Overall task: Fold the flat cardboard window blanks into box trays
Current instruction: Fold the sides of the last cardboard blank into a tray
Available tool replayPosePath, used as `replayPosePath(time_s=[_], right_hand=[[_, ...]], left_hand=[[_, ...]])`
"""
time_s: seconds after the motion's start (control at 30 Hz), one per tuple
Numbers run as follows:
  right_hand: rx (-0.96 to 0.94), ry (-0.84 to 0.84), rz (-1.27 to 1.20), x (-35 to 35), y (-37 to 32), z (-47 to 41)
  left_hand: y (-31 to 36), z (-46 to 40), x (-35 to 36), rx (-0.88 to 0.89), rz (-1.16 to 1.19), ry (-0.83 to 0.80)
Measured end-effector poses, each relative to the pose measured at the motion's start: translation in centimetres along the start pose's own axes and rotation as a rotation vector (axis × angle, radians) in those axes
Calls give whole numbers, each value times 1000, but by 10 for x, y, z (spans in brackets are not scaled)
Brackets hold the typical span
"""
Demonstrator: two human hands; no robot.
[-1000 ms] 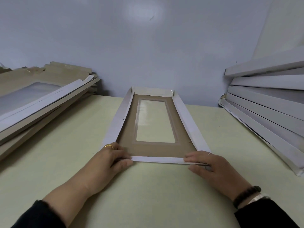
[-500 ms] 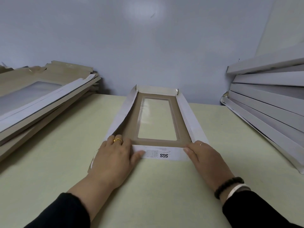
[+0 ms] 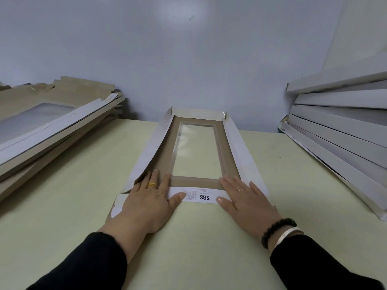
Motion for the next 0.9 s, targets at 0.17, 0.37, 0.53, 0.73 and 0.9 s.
replayPosePath(time_s=[0.17,0.37,0.53,0.73,0.9], right_hand=[[19,-38,-24,1,0,-1],[-51,185,-42,-9,-2,8],[-110,338,-39,-21,-6,19],[-89,377,-73,-25,-8,30],[-107,333,-133,-25,-14,32]], left_hand=[[-1,0,2,-2,32,20],[-1,9,-7,139,103,268],[-3,21,-25,232,172,419],[-9,25,-29,264,256,333],[-19,29,-27,326,400,150]])
Point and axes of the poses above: each hand's wrist, its own z-axis away from the middle knuckle, its own x-axis out of the palm, y = z × x, the point moved 2 cm from there along -z, towards the middle knuckle, and after that the axes turned 3 degrees about -y, right-handed, at the moved point
